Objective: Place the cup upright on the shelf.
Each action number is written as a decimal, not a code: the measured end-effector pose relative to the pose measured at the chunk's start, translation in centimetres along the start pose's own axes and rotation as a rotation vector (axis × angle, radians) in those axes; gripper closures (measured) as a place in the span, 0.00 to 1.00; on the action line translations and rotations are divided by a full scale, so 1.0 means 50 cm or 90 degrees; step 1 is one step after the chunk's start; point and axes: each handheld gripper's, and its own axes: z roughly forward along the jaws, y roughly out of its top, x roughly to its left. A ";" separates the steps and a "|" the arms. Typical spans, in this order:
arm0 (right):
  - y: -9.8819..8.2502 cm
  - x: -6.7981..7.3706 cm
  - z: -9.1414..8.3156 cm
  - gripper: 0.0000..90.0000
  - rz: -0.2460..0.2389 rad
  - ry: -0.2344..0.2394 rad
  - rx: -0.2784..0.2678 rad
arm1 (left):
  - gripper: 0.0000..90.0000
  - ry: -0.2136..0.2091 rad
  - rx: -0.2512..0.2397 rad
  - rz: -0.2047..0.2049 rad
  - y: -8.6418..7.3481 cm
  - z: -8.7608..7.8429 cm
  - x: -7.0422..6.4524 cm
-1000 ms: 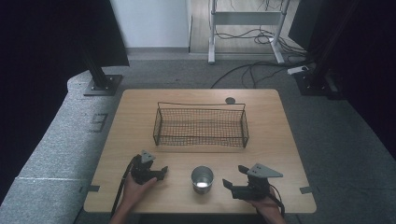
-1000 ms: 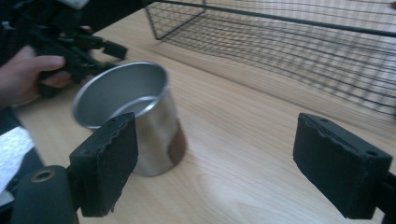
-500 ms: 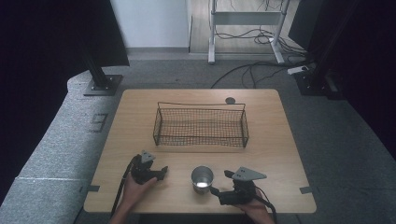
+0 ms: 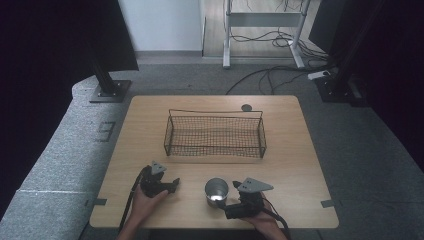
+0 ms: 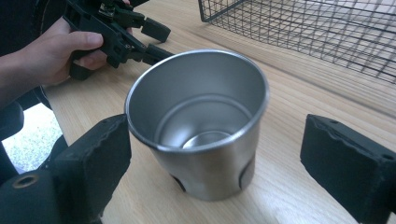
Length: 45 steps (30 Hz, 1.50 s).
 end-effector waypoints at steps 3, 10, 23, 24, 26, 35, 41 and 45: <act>0.004 0.004 0.014 0.06 -0.002 0.003 0.004 | 0.16 0.000 0.000 0.000 0.000 0.000 0.000; 0.001 0.017 0.035 0.03 -0.020 0.006 0.014 | 0.16 0.000 0.000 0.000 0.000 0.000 0.000; 0.000 0.022 0.075 0.07 -0.035 -0.007 0.017 | 0.16 -0.001 0.000 0.001 0.000 0.000 0.000; -0.001 0.022 0.076 0.10 -0.036 -0.013 0.013 | 0.16 0.000 0.000 0.001 0.000 0.000 0.000; -0.003 0.023 0.075 0.15 -0.044 -0.022 0.005 | 0.16 0.000 0.000 0.000 0.000 0.000 0.000; -0.004 0.026 0.071 0.20 -0.080 -0.032 0.011 | 0.16 -0.001 0.000 0.001 0.000 0.000 0.000; 0.000 0.027 0.065 0.20 -0.080 -0.016 0.008 | 0.16 -0.001 0.000 0.001 0.000 0.000 0.000; 0.010 0.026 0.053 0.21 -0.081 -0.011 -0.003 | 0.16 0.000 0.000 0.000 0.000 0.000 0.000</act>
